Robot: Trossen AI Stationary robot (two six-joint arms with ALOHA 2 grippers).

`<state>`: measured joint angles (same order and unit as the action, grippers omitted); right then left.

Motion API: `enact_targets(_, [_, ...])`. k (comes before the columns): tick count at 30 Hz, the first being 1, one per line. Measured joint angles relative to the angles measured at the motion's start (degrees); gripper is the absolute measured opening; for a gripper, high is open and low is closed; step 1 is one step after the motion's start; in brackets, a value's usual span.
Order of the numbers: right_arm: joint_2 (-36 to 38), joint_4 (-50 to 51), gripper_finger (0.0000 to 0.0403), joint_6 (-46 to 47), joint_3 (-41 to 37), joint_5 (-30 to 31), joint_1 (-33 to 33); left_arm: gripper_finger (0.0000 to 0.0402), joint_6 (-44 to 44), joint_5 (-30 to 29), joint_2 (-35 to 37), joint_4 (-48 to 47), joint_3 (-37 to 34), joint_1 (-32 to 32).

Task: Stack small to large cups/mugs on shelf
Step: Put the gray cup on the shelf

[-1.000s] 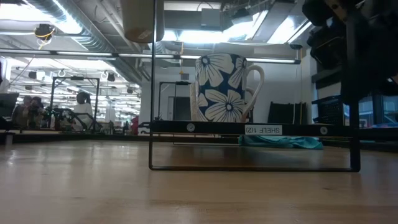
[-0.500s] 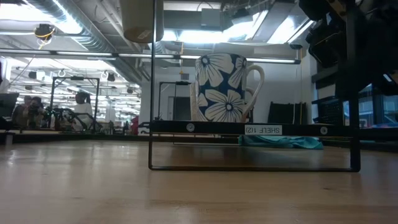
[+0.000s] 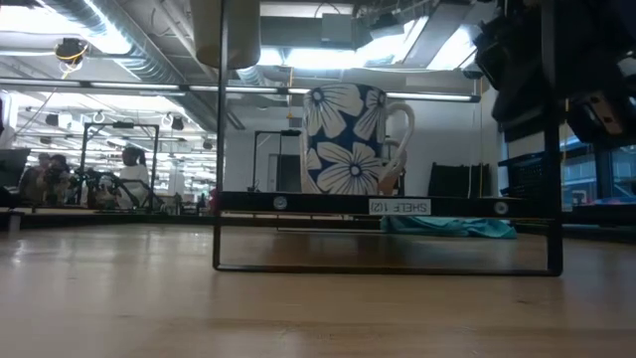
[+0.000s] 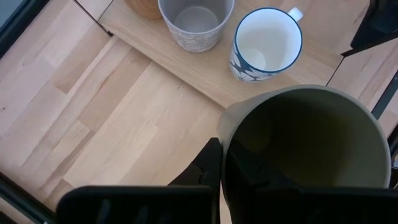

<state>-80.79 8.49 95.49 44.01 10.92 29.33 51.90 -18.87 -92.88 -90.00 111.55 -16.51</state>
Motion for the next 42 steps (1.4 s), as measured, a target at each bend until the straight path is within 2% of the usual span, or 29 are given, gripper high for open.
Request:
enact_targets(8, [0.0,-3.6,0.0005,0.3,0.0,0.5,0.0,0.0002,0.0,0.1,0.0,0.0,0.0,0.0])
enact_targets(12, [0.0,-6.2,0.0006,0.5,0.0,3.9,0.0,0.0002,0.0,0.1,0.0,0.0,0.0,0.0])
enact_targets(22, [0.0,-6.9,0.0006,1.8,0.0,5.2,0.0,0.0002,-0.1,0.1,0.0,0.0,0.0,0.0])
enact_targets(25, [0.0,-8.1,0.0006,1.9,0.0,7.3,0.0,0.0002,-0.1,0.1,0.0,0.0,0.0,0.0])
enact_targets(34, [0.0,-8.9,0.0006,1.8,0.0,7.5,0.0,0.0002,-0.1,0.1,0.0,0.0,0.0,0.0])
enact_targets(42, [0.0,1.6,0.0003,1.7,0.0,12.8,0.0,0.0001,-0.1,0.1,0.0,0.0,0.0,0.0])
